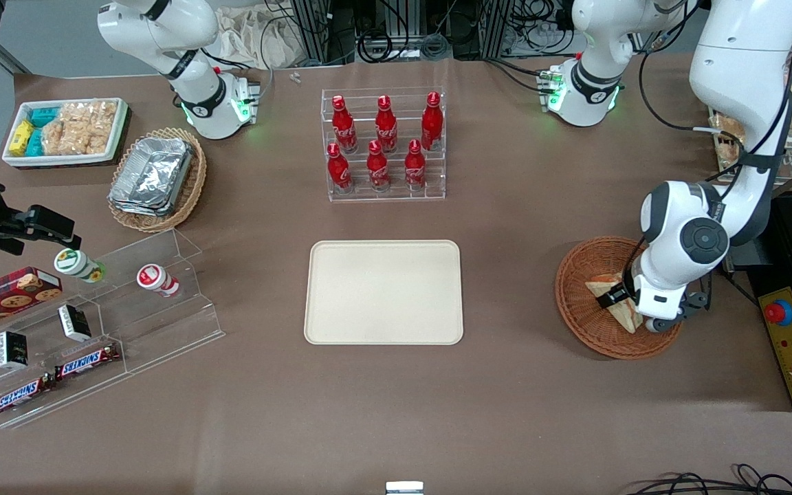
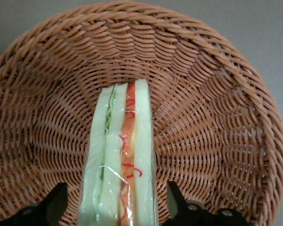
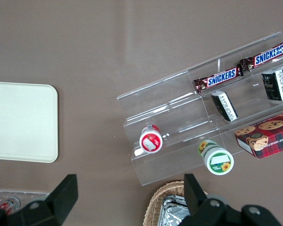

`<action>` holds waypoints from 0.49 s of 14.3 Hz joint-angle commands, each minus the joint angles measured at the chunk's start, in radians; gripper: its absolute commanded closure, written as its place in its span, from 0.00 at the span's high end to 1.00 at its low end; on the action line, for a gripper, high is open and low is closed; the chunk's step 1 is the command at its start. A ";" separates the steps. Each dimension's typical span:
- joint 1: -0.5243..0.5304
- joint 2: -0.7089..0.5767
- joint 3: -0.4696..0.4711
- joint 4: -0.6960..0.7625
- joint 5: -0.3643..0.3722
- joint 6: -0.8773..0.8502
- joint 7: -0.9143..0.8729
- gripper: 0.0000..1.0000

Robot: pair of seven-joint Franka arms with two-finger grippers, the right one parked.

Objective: Place sandwich from basket to tray
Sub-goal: 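Lower the left gripper and close it on the sandwich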

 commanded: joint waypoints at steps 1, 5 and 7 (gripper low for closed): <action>-0.002 0.002 0.001 -0.004 0.037 0.026 -0.027 0.00; -0.012 -0.007 -0.004 0.011 0.037 0.009 -0.022 0.00; -0.012 -0.054 -0.007 0.040 0.037 -0.111 0.005 0.00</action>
